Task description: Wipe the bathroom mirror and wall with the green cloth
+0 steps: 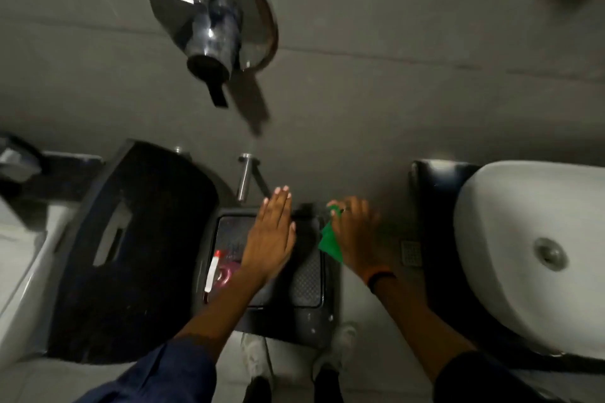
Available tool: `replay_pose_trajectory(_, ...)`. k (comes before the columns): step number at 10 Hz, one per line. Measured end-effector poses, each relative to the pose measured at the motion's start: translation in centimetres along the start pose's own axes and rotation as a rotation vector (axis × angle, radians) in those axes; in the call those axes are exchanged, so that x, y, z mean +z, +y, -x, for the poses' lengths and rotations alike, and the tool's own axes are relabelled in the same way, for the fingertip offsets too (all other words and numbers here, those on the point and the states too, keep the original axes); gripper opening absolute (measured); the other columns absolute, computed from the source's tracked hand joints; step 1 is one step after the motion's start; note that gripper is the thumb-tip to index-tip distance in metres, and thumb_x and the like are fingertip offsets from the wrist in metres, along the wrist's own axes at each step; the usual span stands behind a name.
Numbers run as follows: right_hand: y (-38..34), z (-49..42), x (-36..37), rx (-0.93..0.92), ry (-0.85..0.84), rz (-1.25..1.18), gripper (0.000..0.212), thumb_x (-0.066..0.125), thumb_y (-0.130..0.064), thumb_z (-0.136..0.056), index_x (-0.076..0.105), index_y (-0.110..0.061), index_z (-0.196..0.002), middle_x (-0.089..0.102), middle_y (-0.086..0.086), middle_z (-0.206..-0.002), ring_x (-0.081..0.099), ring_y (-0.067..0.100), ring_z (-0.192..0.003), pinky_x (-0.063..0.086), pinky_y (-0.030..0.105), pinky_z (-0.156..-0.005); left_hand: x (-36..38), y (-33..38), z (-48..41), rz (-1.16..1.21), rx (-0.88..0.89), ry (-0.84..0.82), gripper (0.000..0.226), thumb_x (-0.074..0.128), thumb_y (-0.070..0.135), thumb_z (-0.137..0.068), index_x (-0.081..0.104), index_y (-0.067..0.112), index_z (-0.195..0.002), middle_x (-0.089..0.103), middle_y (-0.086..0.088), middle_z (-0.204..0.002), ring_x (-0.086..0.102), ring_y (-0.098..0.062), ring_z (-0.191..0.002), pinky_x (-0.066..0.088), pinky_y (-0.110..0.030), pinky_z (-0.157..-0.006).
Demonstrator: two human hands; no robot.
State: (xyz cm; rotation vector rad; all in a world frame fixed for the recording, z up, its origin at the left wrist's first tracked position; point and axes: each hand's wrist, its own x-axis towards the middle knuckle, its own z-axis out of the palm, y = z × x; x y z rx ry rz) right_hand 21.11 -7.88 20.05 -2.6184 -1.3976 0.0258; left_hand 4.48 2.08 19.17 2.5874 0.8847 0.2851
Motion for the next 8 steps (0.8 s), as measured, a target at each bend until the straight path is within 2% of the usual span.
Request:
replay_pose_trajectory(1, -1.5, 2.7, 7.5, -0.021, -0.204, -0.027, 0.022, 0.058, -0.027, -0.094, 0.07, -0.02, -0.111, 0.065, 0.011, -0.113, 0.062, 0.036, -0.107, 0.047, 0.054, -0.09, 6.0, -2.7, 3.6, 0.02, -0.067, -0.092, 0.059, 0.037, 0.02, -0.104, 0.025, -0.003, -0.156, 0.02, -0.018, -0.167, 0.015, -0.031, -0.157, 0.007, -0.042, -0.129)
replay_pose_trajectory(2, -2.4, 5.0, 18.2, -0.109, -0.303, 0.014, 0.026, 0.057, -0.032, -0.098, 0.068, -0.021, -0.119, 0.062, 0.009, -0.116, 0.059, 0.034, -0.108, 0.046, 0.054, -0.089, 14.0, -7.2, 7.6, 0.021, -0.172, -0.224, 0.058, 0.032, 0.025, -0.108, 0.017, 0.001, -0.159, 0.014, -0.016, -0.169, 0.008, -0.027, -0.158, 0.0, -0.037, -0.129)
replay_pose_trajectory(3, -2.6, 5.7, 23.4, -0.139, -0.401, 0.042, 0.037, 0.051, -0.04, -0.101, 0.063, -0.023, -0.132, 0.058, 0.01, -0.133, 0.055, 0.035, -0.119, 0.043, 0.056, -0.094, 17.9, -9.8, 8.7, 0.011, -0.2, -0.261, 0.059, 0.034, 0.024, -0.108, 0.017, 0.001, -0.159, 0.016, -0.017, -0.169, 0.01, -0.029, -0.158, 0.007, -0.041, -0.13)
replay_pose_trajectory(4, -1.6, 6.5, 28.2, -0.148, -0.41, 0.055, 0.054, 0.049, -0.047, -0.1, 0.047, -0.026, -0.149, 0.04, 0.008, -0.16, 0.041, 0.035, -0.142, 0.034, 0.065, -0.106, 22.3, -12.8, 9.1, -0.008, -0.184, -0.297, 0.06, 0.033, 0.026, -0.106, 0.019, 0.0, -0.159, 0.017, -0.018, -0.168, 0.012, -0.032, -0.157, 0.013, -0.047, -0.129)
replay_pose_trajectory(5, -1.2, 7.6, 29.9, -0.17, -0.319, 0.09, 0.057, 0.043, -0.05, -0.1, 0.042, -0.028, -0.152, 0.035, 0.006, -0.164, 0.034, 0.035, -0.148, 0.031, 0.068, -0.109, 24.5, -13.6, 9.3, -0.033, -0.169, -0.306, 0.061, 0.036, 0.026, -0.105, 0.021, -0.001, -0.158, 0.02, -0.019, -0.168, 0.014, -0.033, -0.156, 0.016, -0.049, -0.128)
replay_pose_trajectory(6, -1.0, 7.3, 30.9, -0.177, -0.325, 0.111, 0.057, 0.036, -0.051, -0.101, 0.039, -0.027, -0.152, 0.034, 0.007, -0.164, 0.028, 0.035, -0.149, 0.03, 0.068, -0.11, 26.2, -14.5, 9.4, -0.084, -0.155, -0.334, 0.064, 0.04, 0.023, -0.103, 0.02, -0.004, -0.158, 0.016, -0.02, -0.168, 0.011, -0.034, -0.157, 0.014, -0.05, -0.128)
replay_pose_trajectory(7, -1.5, 7.0, 30.2, -0.157, -0.366, 0.112, 0.058, 0.037, -0.052, -0.101, 0.038, -0.027, -0.153, 0.031, 0.007, -0.165, 0.027, 0.035, -0.151, 0.029, 0.07, -0.111, 25.9, -13.9, 8.9, -0.062, -0.19, -0.352, 0.064, 0.038, 0.022, -0.104, 0.017, -0.003, -0.158, 0.012, -0.02, -0.169, 0.008, -0.034, -0.157, 0.01, -0.047, -0.129)
replay_pose_trajectory(8, -1.6, 8.0, 26.8, -0.146, -0.386, 0.052, 0.064, 0.04, -0.057, -0.101, 0.031, -0.029, -0.158, 0.02, 0.004, -0.17, 0.02, 0.034, -0.155, 0.025, 0.07, -0.113, 22.8, -11.7, 9.1, 0.055, -0.206, -0.339, 0.063, 0.035, 0.024, -0.106, 0.011, -0.001, -0.159, 0.008, -0.017, -0.169, 0.004, -0.031, -0.158, 0.008, -0.045, -0.129)
